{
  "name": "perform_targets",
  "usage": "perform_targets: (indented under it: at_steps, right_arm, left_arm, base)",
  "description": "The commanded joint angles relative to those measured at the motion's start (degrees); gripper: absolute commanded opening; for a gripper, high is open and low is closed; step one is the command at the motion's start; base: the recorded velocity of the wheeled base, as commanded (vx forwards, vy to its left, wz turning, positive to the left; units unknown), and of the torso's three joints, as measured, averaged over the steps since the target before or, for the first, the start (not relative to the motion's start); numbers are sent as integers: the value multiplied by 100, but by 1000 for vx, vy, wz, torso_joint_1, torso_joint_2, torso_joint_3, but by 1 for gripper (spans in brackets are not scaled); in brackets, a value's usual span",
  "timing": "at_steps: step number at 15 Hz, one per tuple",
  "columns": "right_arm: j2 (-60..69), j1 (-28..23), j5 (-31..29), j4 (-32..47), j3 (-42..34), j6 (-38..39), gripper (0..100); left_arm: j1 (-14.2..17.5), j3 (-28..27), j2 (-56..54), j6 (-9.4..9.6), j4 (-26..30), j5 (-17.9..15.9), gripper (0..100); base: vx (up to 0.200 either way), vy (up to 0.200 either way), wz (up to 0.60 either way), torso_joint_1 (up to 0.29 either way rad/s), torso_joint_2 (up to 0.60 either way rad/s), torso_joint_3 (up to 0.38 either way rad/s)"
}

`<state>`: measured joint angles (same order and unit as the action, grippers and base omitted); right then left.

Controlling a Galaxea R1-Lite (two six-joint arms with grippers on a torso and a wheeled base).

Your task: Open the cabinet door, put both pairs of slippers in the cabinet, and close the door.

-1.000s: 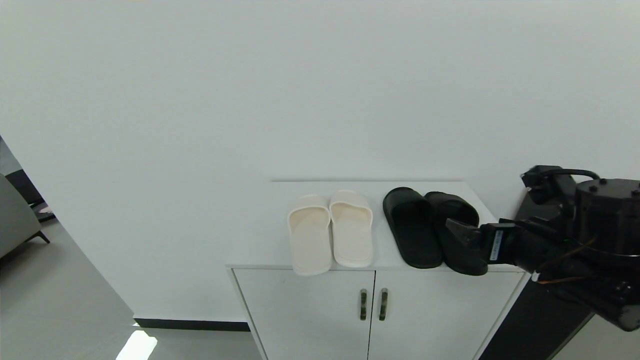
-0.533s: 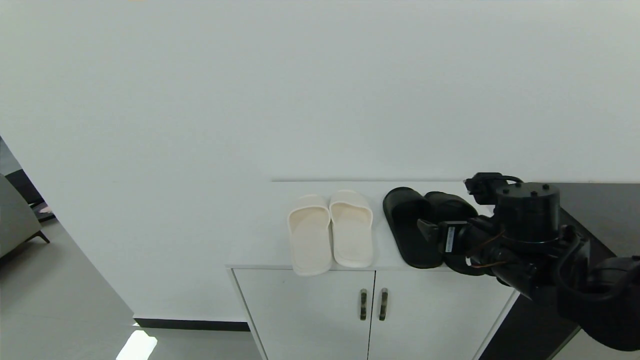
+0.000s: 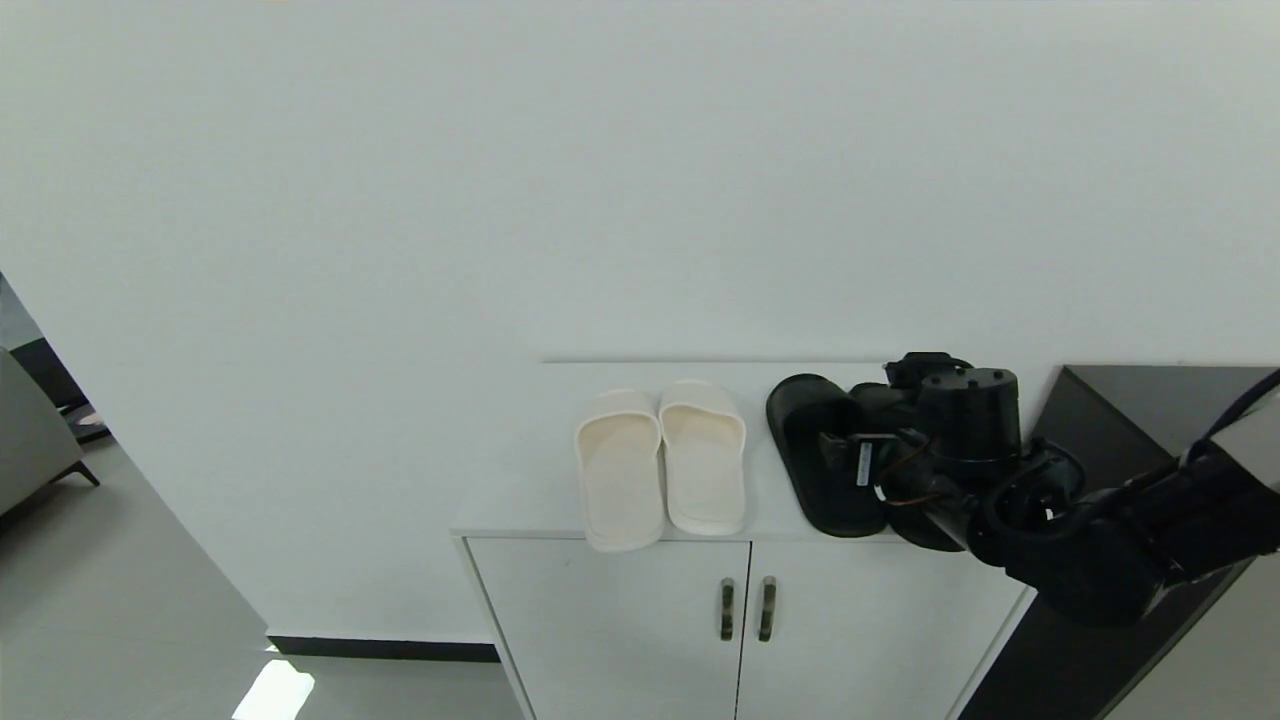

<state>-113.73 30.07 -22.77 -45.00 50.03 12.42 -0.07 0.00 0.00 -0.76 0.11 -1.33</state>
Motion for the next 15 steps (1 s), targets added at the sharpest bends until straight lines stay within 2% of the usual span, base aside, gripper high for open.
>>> perform_targets:
  at_steps: [1,8,11,12,15]
  right_arm:
    - [-203,-28,1,0,183,-56,100]
    - [-712,-125,-69,8,886,-328,100]
    - [-835,-344,-69,0,1123,-486,100]
    - [-853,-388,-69,0,1193,-504,0]
    - [-879,-397,-61,8,1220,-522,0]
  left_arm:
    - [-1,0,0,-4,-2,1,0]
    - [-1,0,9,-12,-2,1,0]
    - [-1,0,9,-21,-2,10,0]
    - [-1,0,9,-21,-2,10,0]
    - [-1,0,0,-21,-2,10,0]
  base:
    - [0,0,0,0,0,0]
    - [0,0,0,0,0,0]
    - [0,0,0,0,0,0]
    - [0,0,0,0,0,0]
    - [0,0,0,0,0,0]
